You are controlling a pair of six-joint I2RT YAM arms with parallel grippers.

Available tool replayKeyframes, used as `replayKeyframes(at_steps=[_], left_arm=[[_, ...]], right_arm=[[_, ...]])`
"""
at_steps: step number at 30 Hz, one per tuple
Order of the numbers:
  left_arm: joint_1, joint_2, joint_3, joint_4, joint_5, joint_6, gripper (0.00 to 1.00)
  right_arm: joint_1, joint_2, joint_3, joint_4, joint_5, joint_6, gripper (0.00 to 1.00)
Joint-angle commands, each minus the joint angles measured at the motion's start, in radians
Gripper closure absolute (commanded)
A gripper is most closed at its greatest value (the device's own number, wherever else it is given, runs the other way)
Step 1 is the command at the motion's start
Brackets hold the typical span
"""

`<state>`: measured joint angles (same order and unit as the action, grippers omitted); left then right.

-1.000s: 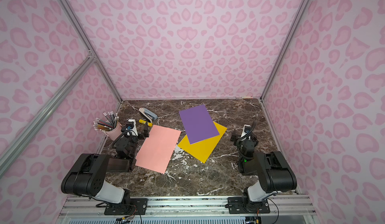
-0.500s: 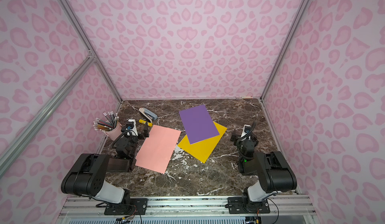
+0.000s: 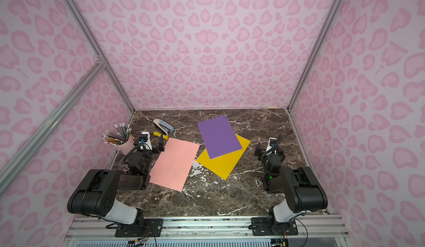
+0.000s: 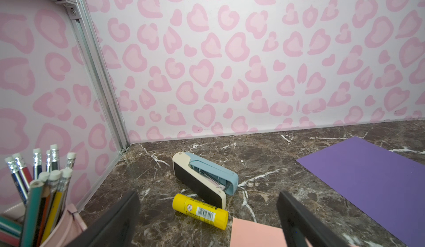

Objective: Fold the rectangular paper in half along the long edge
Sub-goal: Adjust the paper at the center of the board.

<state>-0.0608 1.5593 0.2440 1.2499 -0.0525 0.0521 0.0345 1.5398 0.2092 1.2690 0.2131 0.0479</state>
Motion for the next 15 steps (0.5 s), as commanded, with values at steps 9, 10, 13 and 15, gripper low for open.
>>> replayKeyframes(at_steps=[9,10,13,15], left_arm=[[0.001,-0.003,0.001,0.024,0.003,-0.001,0.04],[0.001,-0.002,0.0,0.023,0.003,-0.001,0.04],[0.0,0.002,0.004,0.02,0.003,0.0,0.04],[0.001,0.002,0.005,0.02,0.004,-0.003,0.04]], right_arm=[[0.001,-0.003,0.007,0.018,-0.003,0.006,0.0],[0.001,-0.003,0.007,0.017,-0.003,0.007,0.0],[-0.001,-0.003,0.009,0.017,-0.007,0.008,0.0],[-0.005,-0.003,0.009,0.015,-0.018,0.01,0.0]])
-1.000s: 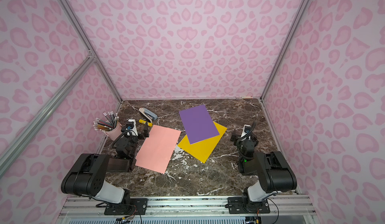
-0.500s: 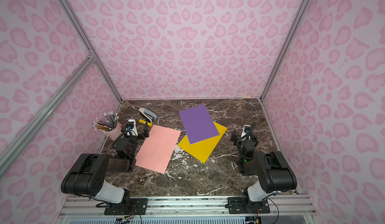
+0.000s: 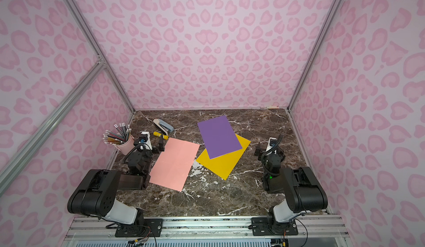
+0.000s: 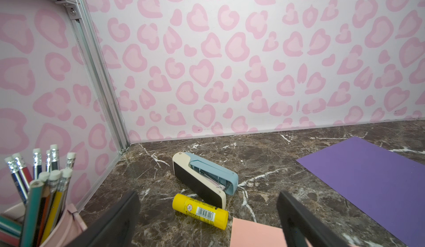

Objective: Fold the rectangular paper in half along the long edge
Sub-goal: Adjust the paper at the center of the board.

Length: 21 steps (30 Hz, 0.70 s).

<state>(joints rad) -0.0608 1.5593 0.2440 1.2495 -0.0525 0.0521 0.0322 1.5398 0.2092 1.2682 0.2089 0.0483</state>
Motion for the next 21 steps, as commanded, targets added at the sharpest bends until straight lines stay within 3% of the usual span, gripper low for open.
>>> replayKeyframes(at_steps=[1,3,5,7,9,13,17,21], left_arm=[[0.003,0.0,0.001,0.023,0.009,-0.003,0.04],[0.009,-0.009,0.009,0.016,0.033,-0.003,0.04],[0.01,-0.065,0.11,-0.21,-0.004,-0.015,0.04],[0.016,-0.132,0.299,-0.546,-0.106,-0.063,0.04],[0.023,-0.188,0.456,-0.735,-0.115,-0.098,0.04],[0.032,-0.288,0.748,-1.076,-0.124,-0.255,0.04],[0.031,-0.451,0.754,-1.061,-0.009,-0.314,0.04],[0.032,-0.581,0.715,-1.095,0.061,-0.346,0.01]], right_arm=[[-0.006,-0.003,0.009,0.013,-0.016,0.009,0.0],[-0.005,-0.005,0.004,0.022,-0.019,0.009,0.0],[-0.007,-0.021,0.022,0.016,-0.012,0.008,0.0],[-0.009,-0.113,0.109,-0.222,-0.002,0.021,0.0],[-0.014,-0.204,0.22,-0.461,0.001,0.042,0.0],[-0.076,-0.357,0.489,-0.891,-0.212,0.11,0.0],[-0.119,-0.484,0.678,-1.153,-0.159,0.341,0.0],[-0.17,-0.589,0.668,-1.109,-0.387,0.394,0.0]])
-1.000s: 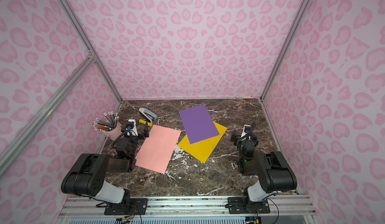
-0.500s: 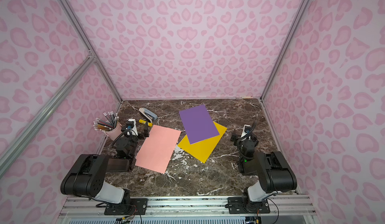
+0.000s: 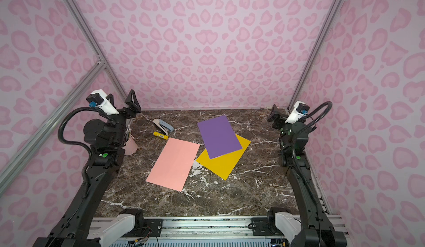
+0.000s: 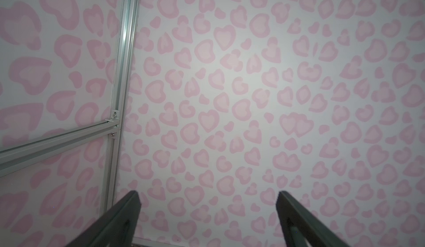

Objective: Fold the rectangular paper in half along the long edge
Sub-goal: Adjust the paper at the center of the board.

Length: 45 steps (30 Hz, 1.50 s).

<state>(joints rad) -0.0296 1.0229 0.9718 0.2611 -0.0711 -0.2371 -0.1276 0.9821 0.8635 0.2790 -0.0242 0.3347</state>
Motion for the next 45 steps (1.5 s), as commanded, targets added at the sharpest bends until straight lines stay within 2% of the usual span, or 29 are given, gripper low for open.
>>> replayKeyframes(at_steps=[1,4,8,14,18,21,24,26,28,32,34,39,42,43,45], left_arm=[[0.0,-0.071,-0.018,-0.134,0.103,-0.065,0.03],[-0.001,-0.15,-0.049,-0.194,0.176,-0.1,0.06],[-0.008,-0.232,-0.125,-0.244,0.224,-0.15,0.07],[-0.054,-0.257,-0.251,-0.333,0.228,-0.211,0.12],[-0.106,-0.264,-0.314,-0.355,0.188,-0.244,0.14],[-0.132,-0.25,-0.348,-0.348,0.171,-0.263,0.16],[-0.144,-0.22,-0.364,-0.357,0.177,-0.27,0.18],[-0.152,-0.201,-0.37,-0.36,0.184,-0.282,0.2],[-0.165,-0.176,-0.376,-0.349,0.198,-0.3,0.22],[-0.212,-0.069,-0.348,-0.317,0.2,-0.31,0.28],[-0.249,0.021,-0.296,-0.312,0.186,-0.301,0.43],[-0.336,0.298,-0.109,-0.306,0.176,-0.279,0.61],[-0.364,0.492,0.032,-0.304,0.217,-0.269,0.84],[-0.371,0.564,0.081,-0.305,0.238,-0.271,0.94],[-0.387,0.684,0.177,-0.307,0.276,-0.266,0.96]], right_arm=[[-0.009,-0.034,0.029,-0.141,-0.2,0.109,0.0],[0.026,0.014,0.085,-0.229,-0.274,0.088,0.05],[0.173,0.135,0.129,-0.288,-0.212,0.019,0.13],[0.343,0.438,0.21,-0.302,-0.216,-0.006,0.18],[0.414,0.688,0.38,-0.428,-0.158,-0.034,0.29],[0.45,0.834,0.527,-0.518,-0.07,-0.045,0.34],[0.465,0.942,0.638,-0.622,0.008,-0.036,0.35],[0.447,0.981,0.662,-0.644,0.012,-0.012,0.35],[0.409,0.988,0.634,-0.621,-0.044,0.022,0.35],[0.319,0.981,0.549,-0.542,-0.22,0.071,0.35],[0.298,0.986,0.537,-0.537,-0.261,0.06,0.35],[0.301,1.015,0.557,-0.598,-0.243,0.011,0.36],[0.293,1.012,0.528,-0.59,-0.233,0.006,0.36],[0.285,1.013,0.516,-0.582,-0.245,0.006,0.36],[0.272,1.014,0.506,-0.563,-0.27,0.01,0.35]])
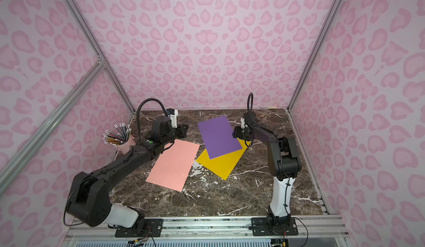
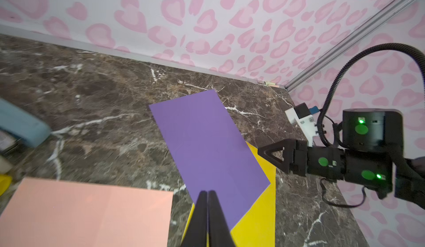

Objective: Fold the rectangular paper in half along the long edge
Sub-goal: Adjust the paper at the center of the board.

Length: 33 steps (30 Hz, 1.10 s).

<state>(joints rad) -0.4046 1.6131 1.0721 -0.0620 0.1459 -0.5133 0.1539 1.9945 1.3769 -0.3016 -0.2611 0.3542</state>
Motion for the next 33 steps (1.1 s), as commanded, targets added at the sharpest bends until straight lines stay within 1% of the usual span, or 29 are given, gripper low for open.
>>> replayKeyframes(at_steps=[1,4,7,11,14,17,20,25,29,33], left_arm=[[-0.023,0.16,0.128,0.016,0.078,0.015,0.96],[-0.053,0.316,0.285,0.011,0.115,0.026,0.96],[-0.07,0.456,0.43,0.008,0.173,0.019,0.96],[-0.082,0.604,0.597,0.001,0.241,-0.007,0.96],[-0.086,0.697,0.694,-0.011,0.282,-0.028,0.96],[-0.085,0.72,0.704,-0.012,0.281,-0.035,0.96],[-0.085,0.705,0.673,-0.014,0.269,-0.028,0.96],[-0.085,0.665,0.602,-0.017,0.255,-0.006,0.96],[-0.085,0.705,0.627,-0.034,0.308,-0.008,0.96],[-0.086,0.754,0.671,-0.062,0.335,-0.013,0.96]], right_arm=[[-0.013,0.003,-0.007,0.023,-0.044,-0.012,0.35],[-0.01,0.017,0.013,0.018,-0.069,-0.043,0.34],[-0.012,0.055,0.066,-0.009,-0.062,-0.068,0.33],[-0.015,0.099,0.132,-0.029,-0.072,-0.086,0.33],[-0.012,0.136,0.189,-0.052,-0.096,-0.092,0.34],[0.008,0.158,0.22,-0.087,-0.074,-0.106,0.35],[0.032,0.171,0.215,-0.114,-0.024,-0.113,0.35],[0.024,0.136,0.098,-0.053,-0.003,-0.055,0.35],[0.014,0.083,0.027,-0.013,-0.015,-0.04,0.35],[0.031,0.073,0.016,-0.052,-0.026,-0.049,0.35]])
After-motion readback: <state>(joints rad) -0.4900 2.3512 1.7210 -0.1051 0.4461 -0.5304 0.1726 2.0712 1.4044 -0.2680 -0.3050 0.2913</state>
